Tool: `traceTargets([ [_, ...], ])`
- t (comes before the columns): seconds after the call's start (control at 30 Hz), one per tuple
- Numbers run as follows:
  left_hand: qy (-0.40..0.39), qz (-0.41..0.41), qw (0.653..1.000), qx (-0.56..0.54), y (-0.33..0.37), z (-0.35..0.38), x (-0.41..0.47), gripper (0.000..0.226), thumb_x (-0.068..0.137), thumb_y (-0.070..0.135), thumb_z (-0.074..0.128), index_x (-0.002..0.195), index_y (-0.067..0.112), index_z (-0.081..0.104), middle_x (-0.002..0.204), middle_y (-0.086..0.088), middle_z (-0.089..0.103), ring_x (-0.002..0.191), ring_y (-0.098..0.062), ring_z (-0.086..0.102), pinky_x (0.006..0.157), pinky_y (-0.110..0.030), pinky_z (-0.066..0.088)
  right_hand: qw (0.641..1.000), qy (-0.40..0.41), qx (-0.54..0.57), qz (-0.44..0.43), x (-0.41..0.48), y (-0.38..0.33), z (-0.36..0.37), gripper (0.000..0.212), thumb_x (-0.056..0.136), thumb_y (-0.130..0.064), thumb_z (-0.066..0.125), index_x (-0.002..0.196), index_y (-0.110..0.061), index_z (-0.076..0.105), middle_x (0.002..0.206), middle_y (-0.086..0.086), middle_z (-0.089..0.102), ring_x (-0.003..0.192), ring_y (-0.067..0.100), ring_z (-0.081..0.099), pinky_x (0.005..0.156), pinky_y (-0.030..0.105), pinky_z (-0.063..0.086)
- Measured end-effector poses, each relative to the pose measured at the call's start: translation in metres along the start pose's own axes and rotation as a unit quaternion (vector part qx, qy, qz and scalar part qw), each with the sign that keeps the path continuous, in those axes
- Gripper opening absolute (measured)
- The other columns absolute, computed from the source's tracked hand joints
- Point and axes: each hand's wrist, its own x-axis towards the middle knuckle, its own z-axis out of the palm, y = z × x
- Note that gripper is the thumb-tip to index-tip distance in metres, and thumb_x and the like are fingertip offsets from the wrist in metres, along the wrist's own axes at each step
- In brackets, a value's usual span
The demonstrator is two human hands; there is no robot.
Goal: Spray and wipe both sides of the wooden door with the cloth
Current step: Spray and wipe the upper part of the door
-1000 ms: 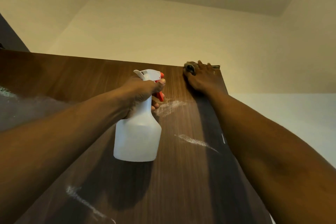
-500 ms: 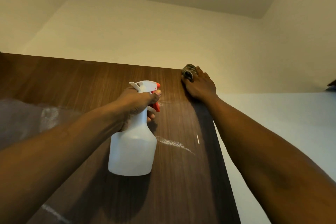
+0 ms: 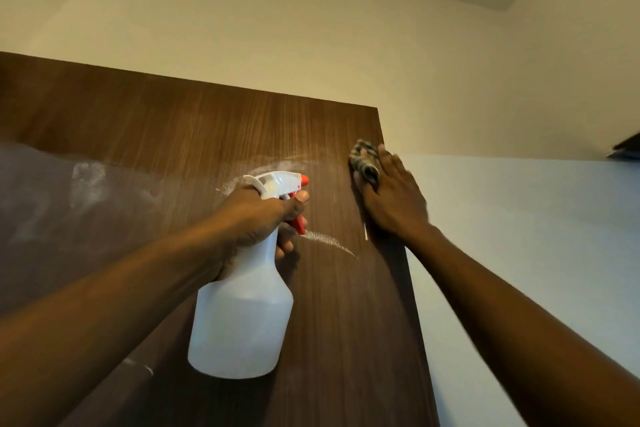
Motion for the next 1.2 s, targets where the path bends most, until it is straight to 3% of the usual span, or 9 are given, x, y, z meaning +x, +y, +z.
traceTargets([
  [0.13,0.015,0.001,1.0,0.001,-0.009,0.001,-0.006,0.032,0.08,0.052,0.058,0.088,0.021,0.056,0.076,-0.012,0.067,0.057,-0.021,0.062,0.052,-0.027,0.051,0.996,-0.006,-0.067,-0.064,0.0,-0.026,0.01,0.064,0.101,-0.058,0.026,0.156,-0.03,0.01,0.165,-0.004,0.005,0.152,0.018,0.0,0.122,0.041,-0.006],
  [0.27,0.045,0.02,0.999,0.012,-0.022,-0.002,-0.013,0.037,0.081,0.046,0.064,0.107,0.022,0.056,0.077,-0.008,0.065,0.056,-0.018,0.06,0.046,-0.024,0.048,0.989,-0.021,-0.052,-0.139,-0.082,-0.003,0.004,0.062,0.099,-0.054,0.023,0.153,-0.035,-0.002,0.164,-0.008,0.004,0.151,0.013,0.002,0.124,0.042,0.006],
  [0.43,0.054,0.009,0.999,-0.002,-0.027,-0.018,-0.016,0.037,0.081,0.044,0.065,0.104,0.016,0.059,0.083,-0.01,0.067,0.059,-0.02,0.06,0.048,-0.025,0.049,0.999,-0.007,-0.037,-0.005,-0.071,-0.008,0.005,0.065,0.097,-0.06,0.018,0.155,-0.034,0.001,0.164,-0.005,0.002,0.151,0.016,0.001,0.123,0.041,0.005],
  [0.53,0.033,0.006,0.999,-0.024,-0.021,-0.028,-0.015,0.035,0.082,0.043,0.063,0.101,0.013,0.06,0.079,-0.012,0.069,0.054,-0.019,0.061,0.047,-0.024,0.049,0.999,-0.002,-0.036,0.02,-0.025,-0.041,0.013,0.064,0.101,-0.06,0.021,0.156,-0.031,0.008,0.165,-0.003,0.002,0.152,0.019,0.0,0.123,0.043,0.001],
  [0.73,0.099,-0.011,0.995,0.016,-0.032,-0.047,-0.018,0.05,0.075,0.047,0.069,0.11,0.016,0.053,0.093,-0.007,0.063,0.078,-0.022,0.061,0.066,-0.033,0.053,0.982,-0.056,-0.062,-0.171,-0.069,-0.065,0.019,0.063,0.1,-0.053,0.021,0.156,-0.03,0.003,0.164,-0.005,0.0,0.151,0.014,-0.002,0.122,0.038,0.0],
  [0.8,0.114,-0.027,0.993,0.024,-0.041,-0.059,-0.021,0.054,0.074,0.047,0.071,0.116,0.019,0.053,0.096,-0.008,0.063,0.084,-0.024,0.061,0.073,-0.038,0.056,0.978,-0.056,-0.07,-0.186,-0.096,-0.046,0.017,0.062,0.097,-0.054,0.019,0.154,-0.034,0.002,0.164,-0.007,0.0,0.151,0.013,-0.001,0.123,0.041,0.004],
  [0.93,0.099,-0.049,0.994,-0.007,-0.047,-0.087,-0.03,0.037,0.081,0.04,0.066,0.105,0.012,0.059,0.087,-0.013,0.067,0.063,-0.022,0.06,0.052,-0.027,0.05,0.996,-0.011,-0.072,-0.059,-0.075,-0.038,0.013,0.064,0.096,-0.06,0.021,0.153,-0.035,0.005,0.164,0.0,0.008,0.152,0.024,0.006,0.123,0.047,0.006],
  [1.0,0.084,-0.042,0.995,-0.02,-0.045,-0.099,-0.033,0.031,0.084,0.038,0.063,0.102,0.013,0.06,0.087,-0.013,0.068,0.059,-0.02,0.059,0.051,-0.026,0.049,0.998,0.002,-0.066,-0.026,-0.04,-0.063,0.019,0.066,0.095,-0.061,0.019,0.155,-0.034,0.013,0.165,0.003,0.01,0.151,0.027,0.007,0.122,0.05,0.005],
  [1.2,0.098,-0.045,0.994,-0.026,-0.04,-0.116,-0.043,0.029,0.085,0.039,0.062,0.104,0.019,0.057,0.084,-0.01,0.069,0.055,-0.018,0.059,0.048,-0.025,0.05,0.986,-0.033,-0.082,-0.141,-0.027,-0.143,0.045,0.064,0.1,-0.057,0.026,0.154,-0.034,-0.001,0.165,-0.002,0.0,0.151,0.022,0.0,0.123,0.046,0.002],
])
